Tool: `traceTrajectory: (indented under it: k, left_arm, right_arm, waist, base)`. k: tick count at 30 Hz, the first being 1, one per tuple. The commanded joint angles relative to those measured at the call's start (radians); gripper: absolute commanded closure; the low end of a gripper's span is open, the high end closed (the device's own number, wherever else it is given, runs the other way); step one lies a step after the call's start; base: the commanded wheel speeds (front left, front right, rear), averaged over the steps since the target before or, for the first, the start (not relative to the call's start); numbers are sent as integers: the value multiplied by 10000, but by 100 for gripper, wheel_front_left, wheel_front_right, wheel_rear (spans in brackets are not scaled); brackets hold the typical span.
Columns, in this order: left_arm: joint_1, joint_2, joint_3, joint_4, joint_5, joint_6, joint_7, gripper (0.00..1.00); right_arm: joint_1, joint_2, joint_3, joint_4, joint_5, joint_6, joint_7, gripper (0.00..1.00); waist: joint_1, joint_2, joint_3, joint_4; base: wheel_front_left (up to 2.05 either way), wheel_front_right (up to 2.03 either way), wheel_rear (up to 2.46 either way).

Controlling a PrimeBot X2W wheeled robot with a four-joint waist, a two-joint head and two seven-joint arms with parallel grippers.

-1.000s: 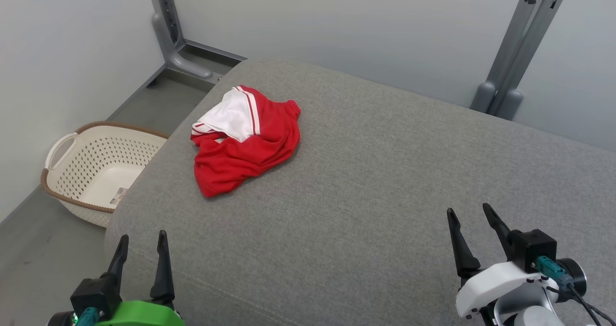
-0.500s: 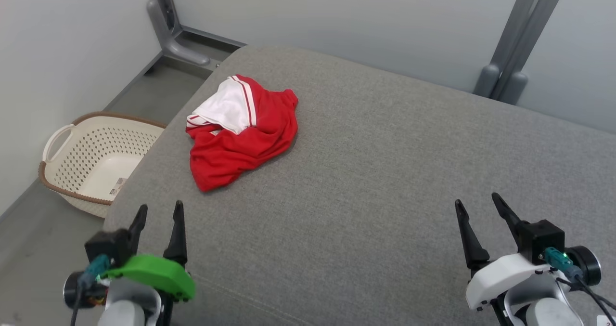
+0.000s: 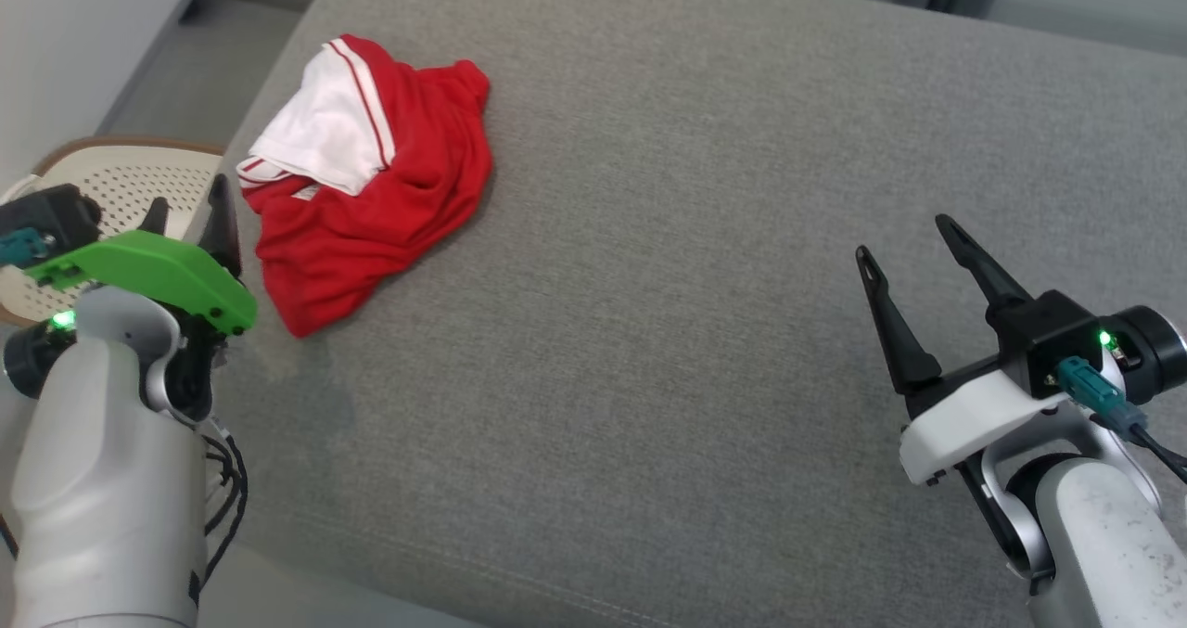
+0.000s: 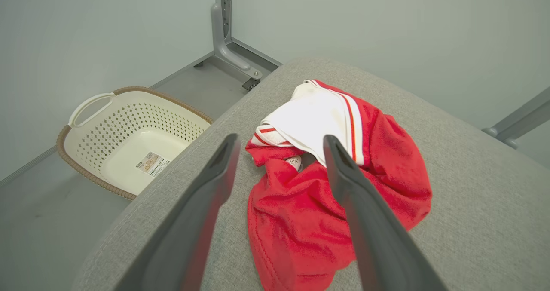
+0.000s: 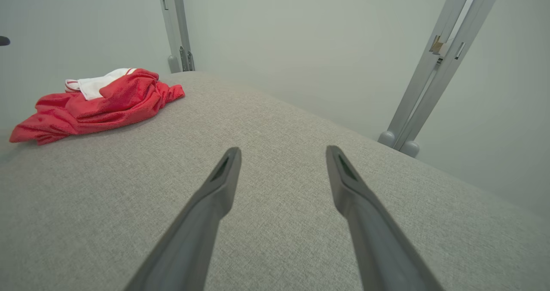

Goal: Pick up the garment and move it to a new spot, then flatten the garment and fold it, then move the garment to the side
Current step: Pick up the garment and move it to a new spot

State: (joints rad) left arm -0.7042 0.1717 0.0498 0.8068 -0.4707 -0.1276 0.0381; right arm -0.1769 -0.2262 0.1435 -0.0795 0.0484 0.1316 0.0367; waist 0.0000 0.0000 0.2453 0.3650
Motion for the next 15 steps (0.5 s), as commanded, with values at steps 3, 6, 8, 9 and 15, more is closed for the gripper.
traceTrajectory:
  k: [3, 6, 8, 9, 15]
  left_arm:
    - [-794, 309, 333, 738, -385, -17, 216, 0]
    - [-1260, 375, 629, 1346, -737, 35, 434, 0]
    - [-1428, 487, 750, 1773, -890, 220, 602, 0]
    - [-1524, 543, 779, 2000, -916, 310, 711, 0]
    - [-1756, 454, 889, 2891, -1147, 726, 1386, 91]
  right_arm:
    - [-294, -224, 47, -561, -84, -18, 199, 0]
    - [-325, -284, -45, -939, -122, -18, 293, 0]
    - [-300, -309, -111, -1123, -140, -18, 340, 0]
    - [-285, -309, -131, -1190, -146, -18, 349, 0]
    - [-131, -99, -252, -1086, -166, -18, 187, 0]
  waist:
    - [0, 0, 1998, -1704]
    - [0, 0, 2390, -1939]
    - [0, 0, 2576, -2048]
    - [0, 0, 2643, -2095]
    - [0, 0, 2463, -2193]
  base:
    - [0, 0, 0]
    - [0, 0, 0]
    - [0, 0, 0]
    - [0, 0, 0]
    - [0, 0, 0]
